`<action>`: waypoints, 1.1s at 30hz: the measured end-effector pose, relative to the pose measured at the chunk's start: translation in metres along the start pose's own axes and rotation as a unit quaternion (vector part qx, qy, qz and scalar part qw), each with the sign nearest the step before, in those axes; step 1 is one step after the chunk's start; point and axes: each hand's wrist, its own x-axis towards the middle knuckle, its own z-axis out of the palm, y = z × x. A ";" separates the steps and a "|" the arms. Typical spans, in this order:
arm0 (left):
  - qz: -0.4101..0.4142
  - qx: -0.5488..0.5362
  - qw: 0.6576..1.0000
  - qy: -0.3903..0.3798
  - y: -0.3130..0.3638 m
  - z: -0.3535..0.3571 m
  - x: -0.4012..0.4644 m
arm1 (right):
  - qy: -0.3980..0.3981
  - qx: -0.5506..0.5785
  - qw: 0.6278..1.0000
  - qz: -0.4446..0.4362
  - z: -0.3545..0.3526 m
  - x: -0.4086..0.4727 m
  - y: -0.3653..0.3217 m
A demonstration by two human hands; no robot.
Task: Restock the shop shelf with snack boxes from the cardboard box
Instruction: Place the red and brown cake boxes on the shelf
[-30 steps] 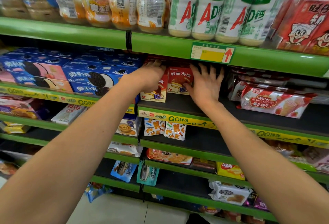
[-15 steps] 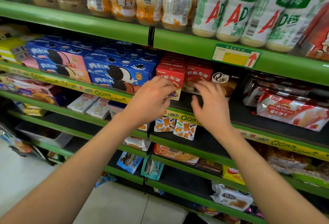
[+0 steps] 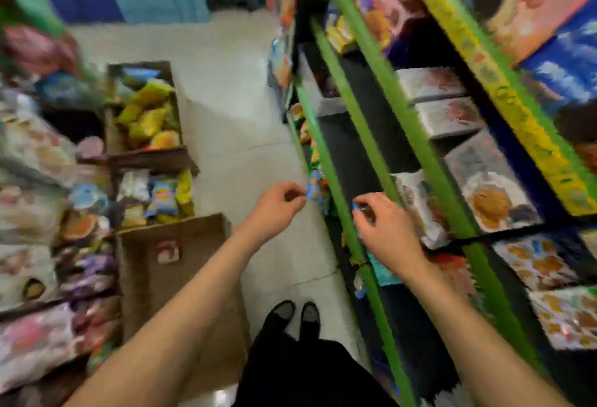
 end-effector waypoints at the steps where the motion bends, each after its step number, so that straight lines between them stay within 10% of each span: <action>1: -0.062 -0.016 0.997 0.032 -0.033 -0.012 -0.013 | -0.047 0.003 0.999 -0.013 0.025 0.006 -0.007; 7: -0.367 -0.095 0.909 0.173 -0.250 -0.036 -0.095 | -0.302 0.024 0.948 -0.092 0.210 0.022 -0.045; 14: -0.506 -0.099 0.829 0.218 -0.502 -0.008 -0.077 | -0.432 0.002 0.893 -0.124 0.455 0.030 -0.049; 24: -0.503 0.044 0.838 0.208 -0.772 -0.004 0.125 | -0.398 0.176 0.900 0.010 0.685 0.070 -0.003; 33: -0.451 -0.017 0.839 0.303 -0.853 0.000 0.186 | -0.330 0.299 0.894 -0.055 0.733 0.091 0.012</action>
